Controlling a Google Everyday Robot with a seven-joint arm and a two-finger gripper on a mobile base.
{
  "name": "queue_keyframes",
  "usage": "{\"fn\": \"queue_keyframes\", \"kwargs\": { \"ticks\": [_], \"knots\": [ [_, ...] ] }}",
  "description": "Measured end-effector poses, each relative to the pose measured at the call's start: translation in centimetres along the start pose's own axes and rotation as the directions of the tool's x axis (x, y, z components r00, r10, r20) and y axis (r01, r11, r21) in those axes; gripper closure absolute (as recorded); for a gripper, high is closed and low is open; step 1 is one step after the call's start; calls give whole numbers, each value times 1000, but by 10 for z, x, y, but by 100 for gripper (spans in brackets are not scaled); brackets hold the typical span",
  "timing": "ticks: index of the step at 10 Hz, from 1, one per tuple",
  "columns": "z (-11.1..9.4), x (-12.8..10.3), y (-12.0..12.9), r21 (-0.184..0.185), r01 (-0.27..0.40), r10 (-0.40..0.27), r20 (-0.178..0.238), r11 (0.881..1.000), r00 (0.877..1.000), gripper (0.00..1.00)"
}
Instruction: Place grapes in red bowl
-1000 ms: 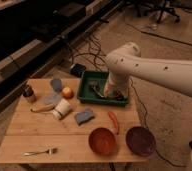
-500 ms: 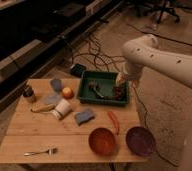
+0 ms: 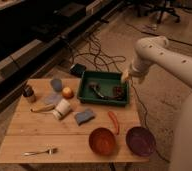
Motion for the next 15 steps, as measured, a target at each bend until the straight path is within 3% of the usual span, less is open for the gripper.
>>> {"fn": "queue_keyframes", "kwargs": {
  "ticks": [2, 3, 6, 9, 12, 15],
  "knots": [
    [4, 2, 0, -61, 43, -41, 42, 997, 998, 35],
    [8, 4, -3, -63, 57, -54, 51, 996, 997, 35],
    [20, 3, 2, 10, 80, -80, 59, 997, 995, 35],
    [33, -11, -15, 66, 62, -64, 30, 996, 998, 35],
    [43, -27, -35, 68, 50, -50, 5, 996, 999, 35],
    [53, -39, -36, 46, 61, -61, -5, 997, 998, 35]
  ]
}}
